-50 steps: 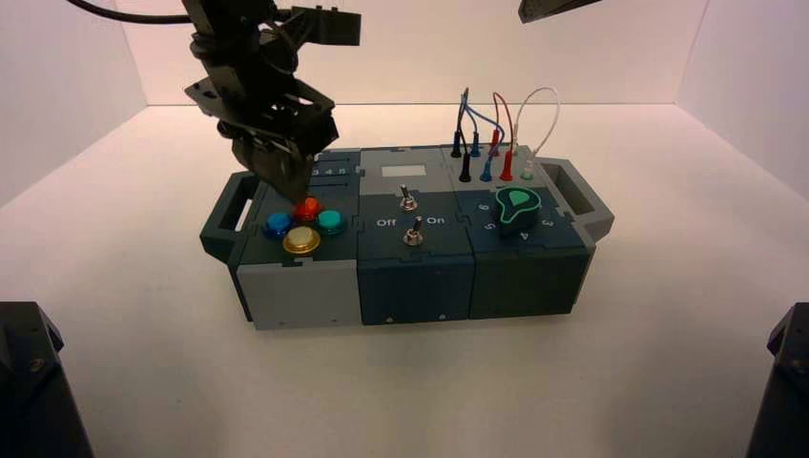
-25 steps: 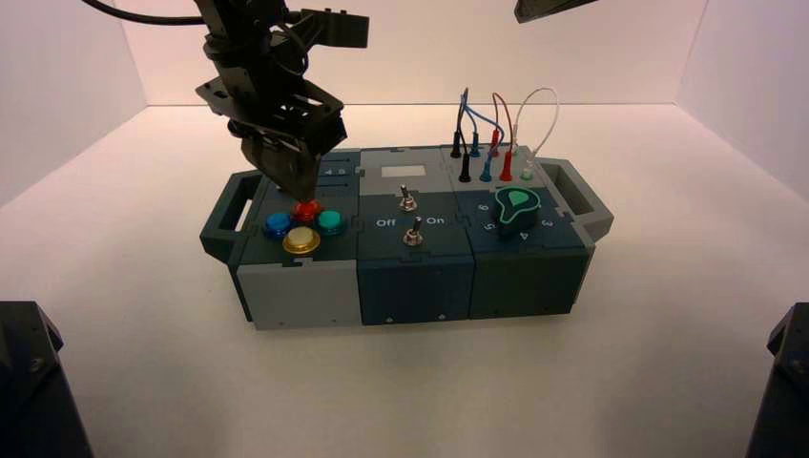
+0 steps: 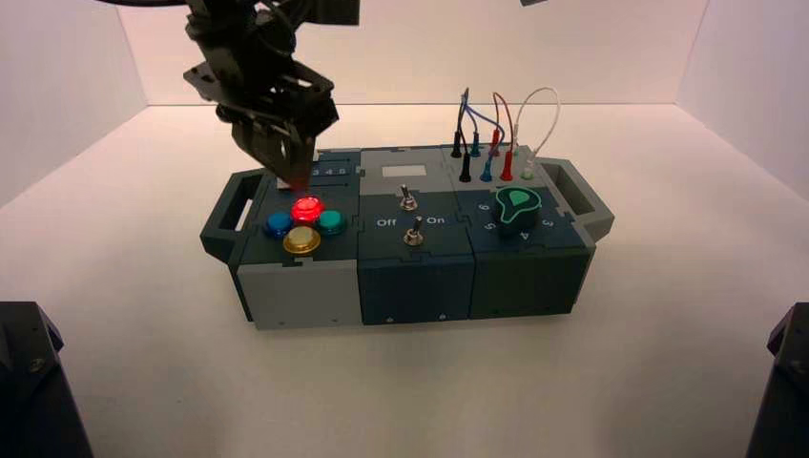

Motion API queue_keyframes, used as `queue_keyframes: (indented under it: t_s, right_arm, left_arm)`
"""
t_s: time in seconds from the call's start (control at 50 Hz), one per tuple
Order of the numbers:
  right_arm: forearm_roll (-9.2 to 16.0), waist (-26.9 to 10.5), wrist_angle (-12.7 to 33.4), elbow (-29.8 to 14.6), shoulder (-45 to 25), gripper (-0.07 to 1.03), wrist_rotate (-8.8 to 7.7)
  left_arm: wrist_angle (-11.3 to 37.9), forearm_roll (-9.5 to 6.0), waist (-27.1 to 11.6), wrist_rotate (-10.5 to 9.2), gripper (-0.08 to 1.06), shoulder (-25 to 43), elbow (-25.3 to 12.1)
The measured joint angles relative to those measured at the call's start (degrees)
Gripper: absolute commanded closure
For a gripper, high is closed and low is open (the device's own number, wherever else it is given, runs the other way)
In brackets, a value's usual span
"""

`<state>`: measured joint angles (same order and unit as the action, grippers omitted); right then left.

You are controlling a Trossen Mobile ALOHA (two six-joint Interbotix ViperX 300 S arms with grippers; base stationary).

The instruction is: Push the red button with the left gripper.

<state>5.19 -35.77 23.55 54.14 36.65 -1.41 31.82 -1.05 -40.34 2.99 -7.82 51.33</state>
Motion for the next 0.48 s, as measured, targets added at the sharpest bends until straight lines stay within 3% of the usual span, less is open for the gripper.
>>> queue_keyframes:
  t_s: [0.48]
  right_arm:
    - [0.5,-0.3,0.0,0.0,-1.4,0.99,0.00]
  left_arm:
    - [-0.1,0.09,-0.1,0.26,1.00,-0.5,0.1]
